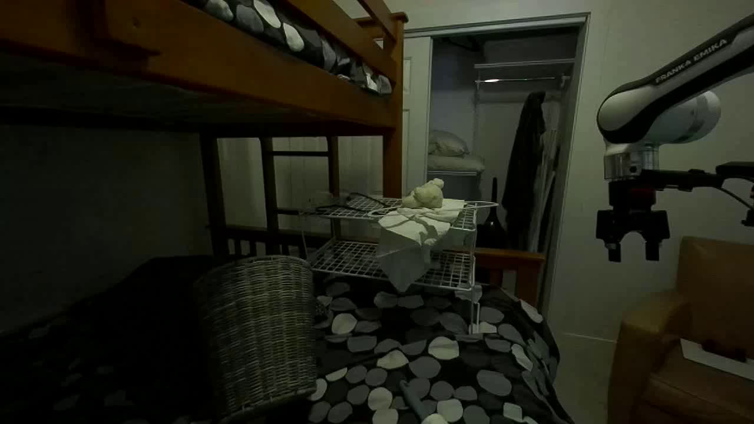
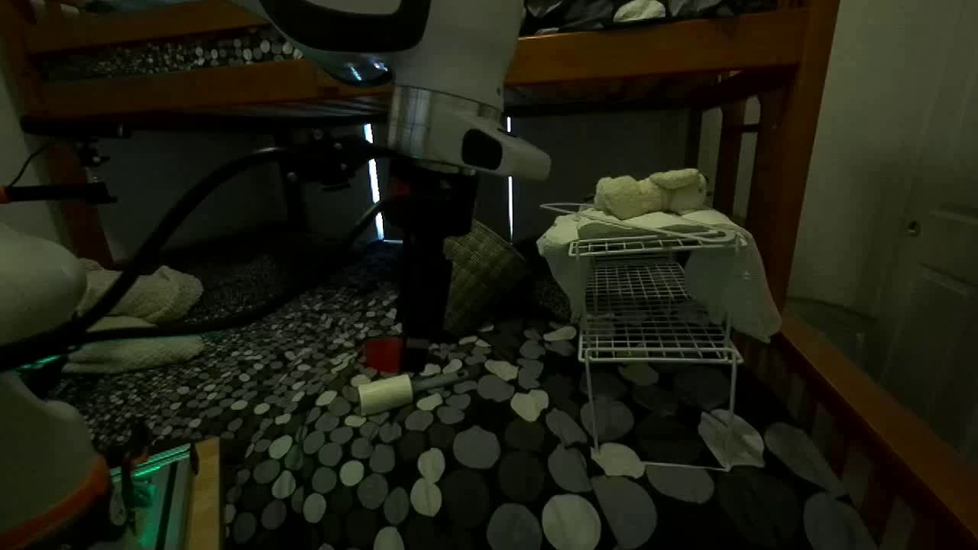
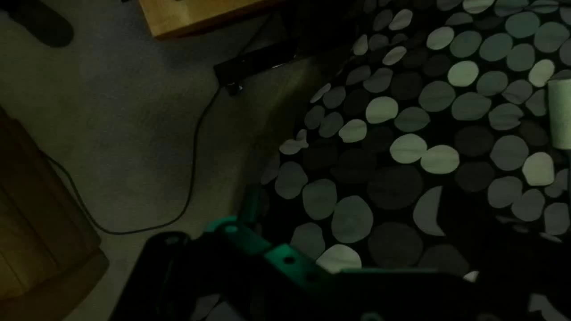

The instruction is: Place the lint roller on the bowl

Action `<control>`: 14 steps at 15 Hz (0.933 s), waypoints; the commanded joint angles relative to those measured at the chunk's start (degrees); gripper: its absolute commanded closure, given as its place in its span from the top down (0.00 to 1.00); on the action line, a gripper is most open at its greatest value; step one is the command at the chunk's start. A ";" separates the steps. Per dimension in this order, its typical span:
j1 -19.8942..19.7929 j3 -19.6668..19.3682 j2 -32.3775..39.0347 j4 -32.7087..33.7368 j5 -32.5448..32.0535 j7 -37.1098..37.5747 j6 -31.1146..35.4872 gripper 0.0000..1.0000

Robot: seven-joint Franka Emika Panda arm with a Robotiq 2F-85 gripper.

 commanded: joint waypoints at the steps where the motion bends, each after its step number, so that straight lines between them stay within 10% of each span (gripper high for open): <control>1: -0.32 0.25 0.05 0.14 0.10 -0.10 -0.17 1.00; 8: 7.76 8.07 -5.32 -11.75 9.18 0.93 6.85 1.00; 14: 22.12 20.37 -3.74 -20.63 24.23 5.44 28.50 1.00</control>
